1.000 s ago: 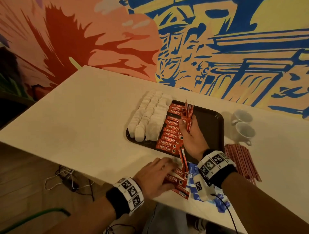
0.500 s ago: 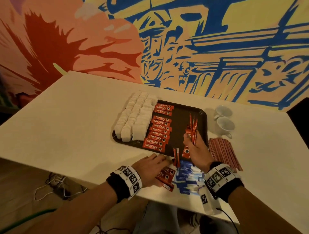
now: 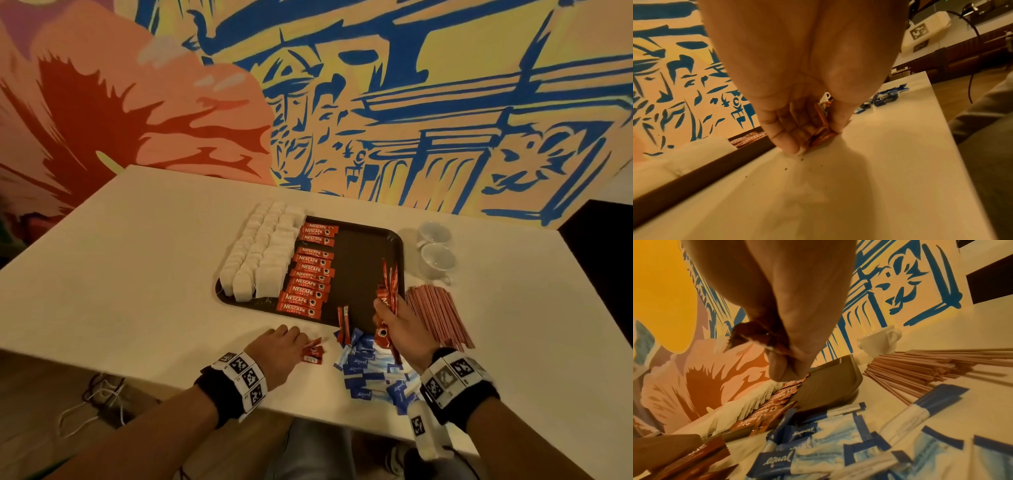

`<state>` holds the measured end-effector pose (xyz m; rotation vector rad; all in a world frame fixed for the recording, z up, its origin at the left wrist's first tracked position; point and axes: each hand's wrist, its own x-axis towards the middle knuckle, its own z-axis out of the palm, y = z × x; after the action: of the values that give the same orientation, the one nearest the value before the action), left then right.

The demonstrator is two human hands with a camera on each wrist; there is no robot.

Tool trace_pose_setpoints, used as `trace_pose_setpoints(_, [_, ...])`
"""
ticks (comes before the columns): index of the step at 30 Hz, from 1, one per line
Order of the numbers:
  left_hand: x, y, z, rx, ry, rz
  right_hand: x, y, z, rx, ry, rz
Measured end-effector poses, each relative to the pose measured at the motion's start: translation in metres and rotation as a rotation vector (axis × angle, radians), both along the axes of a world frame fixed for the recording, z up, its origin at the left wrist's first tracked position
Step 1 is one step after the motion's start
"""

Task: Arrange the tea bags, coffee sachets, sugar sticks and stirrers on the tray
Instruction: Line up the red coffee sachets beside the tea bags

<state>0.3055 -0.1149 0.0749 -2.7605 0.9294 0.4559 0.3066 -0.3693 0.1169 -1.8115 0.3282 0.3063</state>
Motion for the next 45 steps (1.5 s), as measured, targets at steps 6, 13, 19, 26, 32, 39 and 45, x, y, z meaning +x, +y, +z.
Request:
trace_pose_setpoints(6, [0.002, 0.010, 0.005, 0.058, 0.024, 0.143, -0.007, 0.004, 0.008, 0.139, 0.001, 0.010])
trace_pose_setpoints(13, [0.008, 0.019, 0.027, -0.235, 0.163, 0.441, -0.016, 0.012, 0.009, 0.206, 0.040, 0.035])
trace_pose_setpoints(19, [0.008, -0.018, 0.038, -0.877, 0.259, 0.431, -0.020, 0.033, 0.019, 0.192, 0.010, 0.072])
trace_pose_setpoints(26, [-0.007, -0.066, 0.053, -1.141, 0.113, 0.260, -0.013, 0.043, 0.020, 0.208, -0.039, 0.074])
trace_pose_setpoints(32, [0.004, -0.077, 0.030, -0.920, 0.120, 0.300, -0.012, 0.045, 0.029, 0.253, 0.000, 0.097])
trace_pose_setpoints(39, [0.009, -0.081, 0.037, -0.857, 0.263, 0.240, -0.005, 0.038, 0.023, 0.162, -0.078, 0.055])
trace_pose_setpoints(45, [0.011, -0.075, 0.043, -0.937, 0.432, 0.223, -0.008, 0.029, 0.022, 0.175, -0.032, -0.004])
